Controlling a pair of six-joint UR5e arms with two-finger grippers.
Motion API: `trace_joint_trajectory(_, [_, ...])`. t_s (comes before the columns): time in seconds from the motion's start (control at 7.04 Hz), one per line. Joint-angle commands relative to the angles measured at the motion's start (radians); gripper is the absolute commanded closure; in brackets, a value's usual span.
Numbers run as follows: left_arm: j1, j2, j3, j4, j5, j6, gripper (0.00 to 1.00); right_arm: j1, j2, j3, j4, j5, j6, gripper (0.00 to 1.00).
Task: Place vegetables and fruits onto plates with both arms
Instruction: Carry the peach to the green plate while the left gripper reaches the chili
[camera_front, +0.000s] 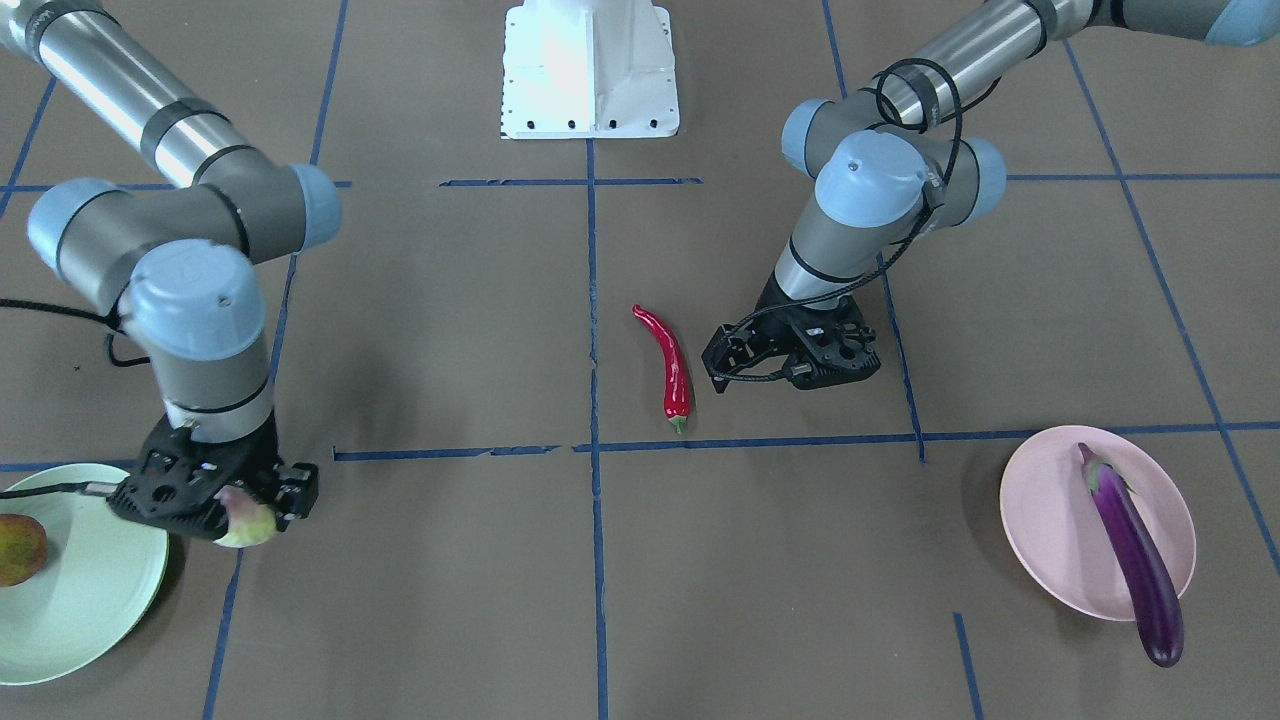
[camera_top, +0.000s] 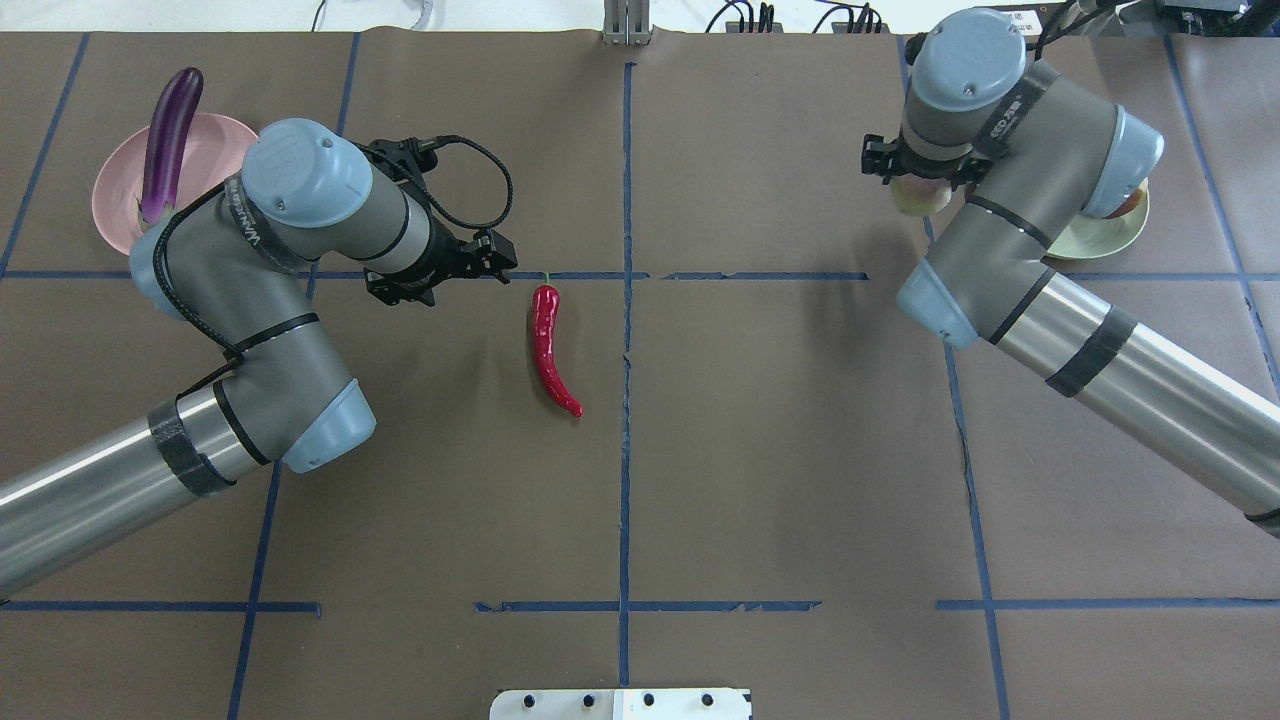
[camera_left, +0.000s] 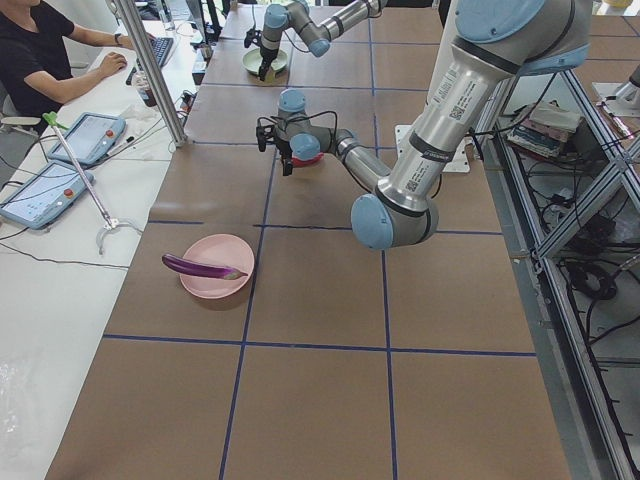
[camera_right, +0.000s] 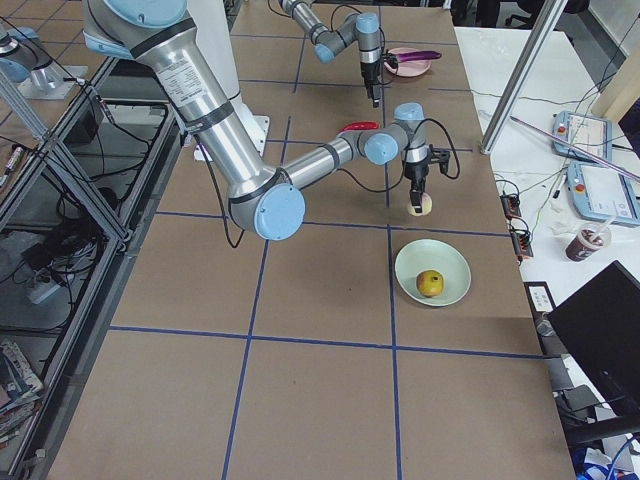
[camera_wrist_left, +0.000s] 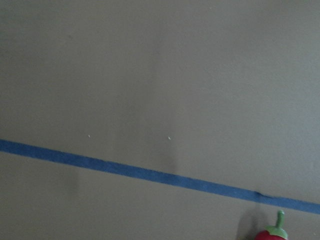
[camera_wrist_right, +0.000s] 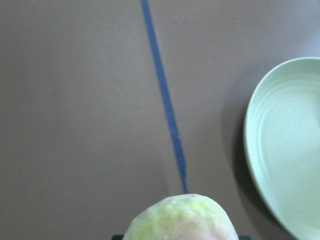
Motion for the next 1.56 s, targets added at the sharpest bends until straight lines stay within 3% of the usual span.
trace_joint_trajectory(0.0, [0.060, -0.018, -0.001, 0.002, 0.044, -0.032, 0.00, 0.101, -0.017, -0.103, 0.058, -0.003, -0.085, 1.00])
trace_joint_trajectory(0.28, [0.134, -0.024, -0.001, 0.063, 0.096, -0.035, 0.00, 0.119, -0.032, -0.141, 0.084, -0.011, -0.087, 0.99])
trace_joint_trajectory(0.43, [0.145, -0.033, 0.005, 0.071, 0.096, -0.044, 0.00, 0.125, -0.043, -0.143, 0.092, -0.013, -0.087, 0.81])
trace_joint_trajectory(0.57, [0.153, -0.046, 0.013, 0.069, 0.098, -0.036, 0.00, 0.123, -0.044, -0.144, 0.091, -0.013, -0.087, 0.29])
trace_joint_trajectory(0.71, [0.153, -0.059, 0.022, 0.066, 0.101, -0.030, 0.01, 0.123, -0.055, -0.138, 0.095, -0.008, -0.115, 0.00])
trace_joint_trajectory(0.85, [0.153, -0.078, 0.026, 0.063, 0.169, 0.023, 0.03, 0.126, -0.057, -0.120, 0.101, -0.008, -0.142, 0.00])
trace_joint_trajectory(0.99, [0.153, -0.092, 0.049, 0.066, 0.181, 0.072, 0.10, 0.129, -0.057, -0.108, 0.101, -0.005, -0.147, 0.00])
trace_joint_trajectory(1.28, [0.156, -0.098, 0.098, 0.062, 0.181, 0.080, 0.28, 0.140, -0.075, -0.028, 0.098, 0.064, -0.149, 0.00])
trace_joint_trajectory(1.42, [0.156, -0.101, 0.099, 0.062, 0.181, 0.082, 0.45, 0.140, -0.083, 0.000, 0.097, 0.084, -0.146, 0.00])
